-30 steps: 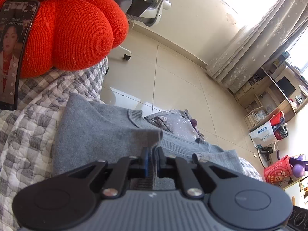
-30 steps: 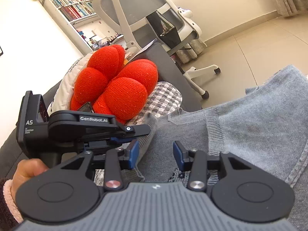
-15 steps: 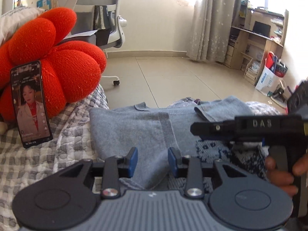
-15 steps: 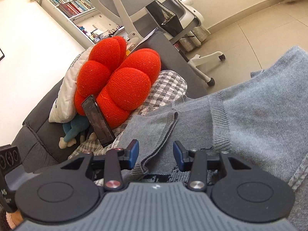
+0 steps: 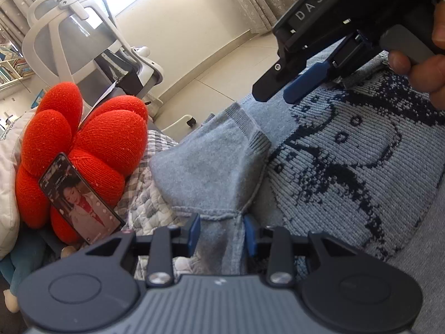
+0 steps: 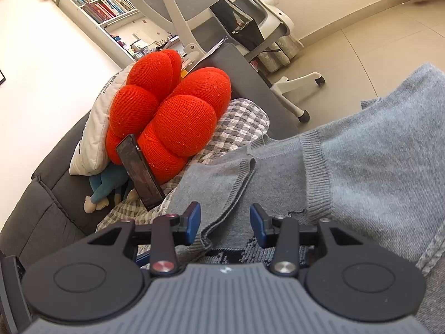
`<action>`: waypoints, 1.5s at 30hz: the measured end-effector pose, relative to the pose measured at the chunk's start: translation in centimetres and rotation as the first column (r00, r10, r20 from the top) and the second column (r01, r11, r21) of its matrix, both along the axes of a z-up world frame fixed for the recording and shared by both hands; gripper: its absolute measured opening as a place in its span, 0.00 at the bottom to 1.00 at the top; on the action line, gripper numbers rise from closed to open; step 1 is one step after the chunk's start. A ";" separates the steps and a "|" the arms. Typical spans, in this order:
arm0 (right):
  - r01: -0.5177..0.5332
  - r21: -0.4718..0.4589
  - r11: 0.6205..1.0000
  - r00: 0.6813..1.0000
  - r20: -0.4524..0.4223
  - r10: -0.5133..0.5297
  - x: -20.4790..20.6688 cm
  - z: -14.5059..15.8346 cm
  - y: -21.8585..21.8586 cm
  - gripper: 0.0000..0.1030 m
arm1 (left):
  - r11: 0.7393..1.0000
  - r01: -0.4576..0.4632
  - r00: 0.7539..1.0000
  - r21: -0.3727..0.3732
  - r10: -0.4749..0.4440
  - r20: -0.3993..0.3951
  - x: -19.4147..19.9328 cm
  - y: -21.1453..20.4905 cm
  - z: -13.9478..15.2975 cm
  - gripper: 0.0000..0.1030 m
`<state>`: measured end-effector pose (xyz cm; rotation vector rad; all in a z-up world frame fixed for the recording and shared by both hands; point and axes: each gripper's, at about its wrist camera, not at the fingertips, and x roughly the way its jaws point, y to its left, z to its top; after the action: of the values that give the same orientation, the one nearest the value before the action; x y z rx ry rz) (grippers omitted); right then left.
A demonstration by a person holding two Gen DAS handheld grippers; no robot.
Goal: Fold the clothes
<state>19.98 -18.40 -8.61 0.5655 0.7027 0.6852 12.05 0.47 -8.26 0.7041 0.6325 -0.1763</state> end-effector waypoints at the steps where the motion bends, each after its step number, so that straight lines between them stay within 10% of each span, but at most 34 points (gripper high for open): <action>1: -0.001 0.000 1.000 1.000 -0.001 0.001 0.0 0.0 0.0 0.42 | 1.000 -0.001 1.000 -0.005 0.001 0.003 0.1 -0.1 0.0 0.28; 3: -0.005 0.001 1.000 1.000 -0.002 0.005 0.0 -0.1 0.1 0.42 | 0.999 -0.007 1.000 -0.036 0.007 -0.006 0.5 -0.3 0.1 0.06; 9: -0.014 0.030 0.999 1.000 -0.019 0.015 0.0 -0.3 0.1 0.42 | 0.968 -0.031 0.999 -0.250 0.033 0.003 0.6 0.1 1.5 0.06; 17: -0.013 -0.003 1.000 1.000 -0.024 0.013 1.2 -0.5 1.3 0.42 | 0.946 -0.053 0.999 -0.320 0.052 -0.011 0.6 0.9 1.3 0.08; 31: 0.009 -0.217 0.976 0.999 0.043 0.000 5.3 -0.6 5.3 0.28 | 0.993 0.103 0.991 -0.055 -0.098 0.096 0.5 -2.7 -0.3 0.14; 34: 0.016 -0.262 0.965 0.998 0.058 -0.001 6.1 -0.6 6.2 0.03 | 0.989 0.122 0.987 -0.080 -0.112 0.114 0.5 -2.9 0.1 0.12; 45: 0.072 -0.175 0.982 0.986 0.163 -0.043 5.8 2.0 3.7 0.03 | 0.957 0.149 0.985 -0.248 -0.122 0.123 0.7 -3.1 1.8 0.04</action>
<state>25.78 -14.68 -6.64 0.3589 0.5896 0.5983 12.73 -2.64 -6.43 0.5024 0.4491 -0.3395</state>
